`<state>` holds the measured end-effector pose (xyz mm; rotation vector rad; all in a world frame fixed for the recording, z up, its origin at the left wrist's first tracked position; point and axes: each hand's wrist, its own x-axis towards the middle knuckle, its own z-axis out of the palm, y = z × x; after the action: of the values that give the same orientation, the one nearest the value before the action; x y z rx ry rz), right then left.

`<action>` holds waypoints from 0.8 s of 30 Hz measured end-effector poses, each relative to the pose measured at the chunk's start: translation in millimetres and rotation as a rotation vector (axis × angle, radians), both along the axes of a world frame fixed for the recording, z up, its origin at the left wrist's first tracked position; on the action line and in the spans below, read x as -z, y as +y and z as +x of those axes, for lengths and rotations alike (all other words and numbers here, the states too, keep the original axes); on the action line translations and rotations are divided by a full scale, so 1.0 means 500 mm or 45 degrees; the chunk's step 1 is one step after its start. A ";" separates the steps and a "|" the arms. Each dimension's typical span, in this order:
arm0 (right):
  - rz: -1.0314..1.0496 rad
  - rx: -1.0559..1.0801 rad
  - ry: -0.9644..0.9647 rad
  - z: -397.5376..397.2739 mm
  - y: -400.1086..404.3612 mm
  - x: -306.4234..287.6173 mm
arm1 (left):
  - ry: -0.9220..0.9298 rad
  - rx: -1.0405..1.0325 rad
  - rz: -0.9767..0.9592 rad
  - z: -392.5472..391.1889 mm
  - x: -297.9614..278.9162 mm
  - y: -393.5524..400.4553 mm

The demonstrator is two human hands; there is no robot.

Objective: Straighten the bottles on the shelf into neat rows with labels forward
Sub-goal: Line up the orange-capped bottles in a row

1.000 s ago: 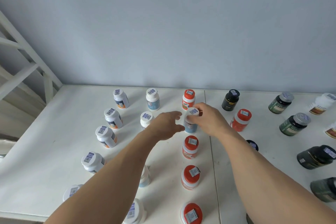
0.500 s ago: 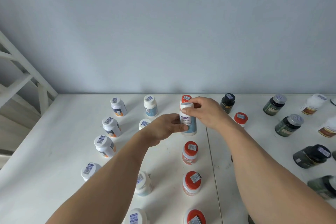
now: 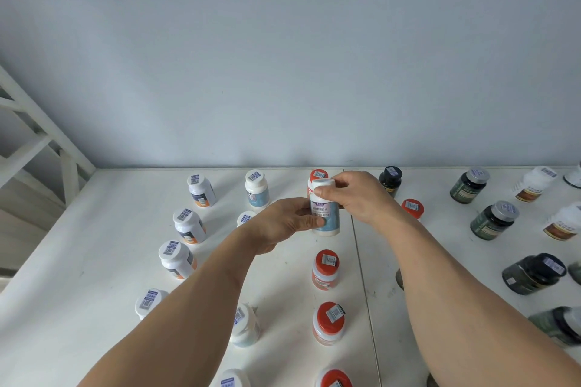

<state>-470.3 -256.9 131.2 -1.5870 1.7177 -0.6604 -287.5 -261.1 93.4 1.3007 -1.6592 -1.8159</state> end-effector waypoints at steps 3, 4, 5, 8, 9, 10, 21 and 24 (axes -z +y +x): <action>-0.048 -0.021 0.000 -0.002 0.007 0.001 | -0.149 -0.009 -0.142 0.005 -0.012 0.003; -0.055 -0.033 -0.002 -0.003 0.012 0.001 | -0.313 0.006 -0.270 0.008 -0.020 0.004; -0.054 -0.042 -0.020 -0.003 0.016 0.004 | -0.562 0.040 -0.457 0.013 -0.029 0.006; -0.041 -0.064 -0.115 -0.002 0.023 0.022 | -1.203 0.150 -0.989 0.032 -0.049 0.021; -0.039 -0.080 -0.130 0.001 0.026 0.027 | -1.269 0.164 -1.075 0.040 -0.049 0.026; -0.041 -0.100 -0.134 0.006 0.029 0.032 | -1.291 0.167 -1.129 0.047 -0.047 0.032; -0.030 -0.178 -0.099 0.092 0.088 0.046 | -1.216 0.051 -1.301 0.138 -0.041 0.082; -0.036 -0.140 -0.127 0.119 0.102 0.053 | -1.182 0.037 -1.274 0.170 -0.042 0.086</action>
<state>-410.8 -205.9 104.6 -1.6271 1.5438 -0.7000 -202.4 -218.1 114.4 1.6103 -2.4816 -0.0952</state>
